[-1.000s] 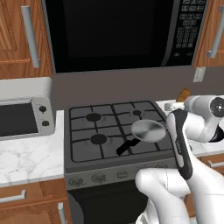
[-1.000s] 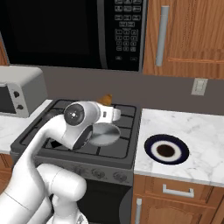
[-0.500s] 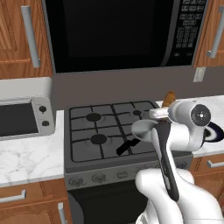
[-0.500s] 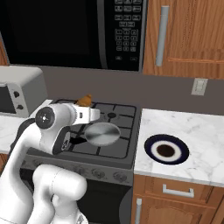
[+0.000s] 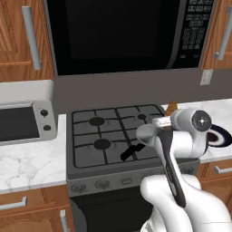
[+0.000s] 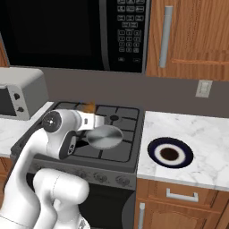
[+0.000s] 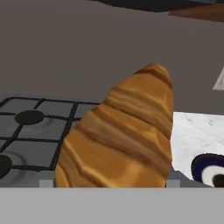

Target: Pick the croissant and place it on the pan. Then turn on the stove to warm the croissant.

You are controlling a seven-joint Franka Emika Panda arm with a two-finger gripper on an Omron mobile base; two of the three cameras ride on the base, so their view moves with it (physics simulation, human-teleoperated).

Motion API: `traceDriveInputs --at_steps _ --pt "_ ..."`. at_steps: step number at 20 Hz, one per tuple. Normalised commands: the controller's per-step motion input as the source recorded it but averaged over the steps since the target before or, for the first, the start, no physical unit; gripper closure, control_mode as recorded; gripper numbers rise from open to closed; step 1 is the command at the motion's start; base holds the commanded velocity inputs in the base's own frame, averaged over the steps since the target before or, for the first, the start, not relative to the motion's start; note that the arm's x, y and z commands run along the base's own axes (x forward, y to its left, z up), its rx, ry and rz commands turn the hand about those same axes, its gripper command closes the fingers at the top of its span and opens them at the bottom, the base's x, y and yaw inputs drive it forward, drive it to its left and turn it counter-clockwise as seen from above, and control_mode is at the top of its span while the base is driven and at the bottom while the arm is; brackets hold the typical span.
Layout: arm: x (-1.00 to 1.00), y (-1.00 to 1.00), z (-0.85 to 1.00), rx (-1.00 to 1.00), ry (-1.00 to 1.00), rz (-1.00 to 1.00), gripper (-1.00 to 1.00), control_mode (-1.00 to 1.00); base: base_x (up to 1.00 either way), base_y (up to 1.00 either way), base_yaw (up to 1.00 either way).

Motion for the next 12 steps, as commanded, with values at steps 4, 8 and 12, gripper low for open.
traceDriveInputs --at_steps 4,8,12 --pt "0.15 0.0 -0.56 -0.05 0.04 0.0 1.0 -1.0 0.0 0.0 0.0" --pt "0.16 0.0 -0.38 -0.04 0.02 0.0 1.0 -1.0 0.0 0.0 0.0" --pt "0.04 0.0 -0.05 0.0 0.0 0.0 1.0 -1.0 0.0 0.0 0.0"
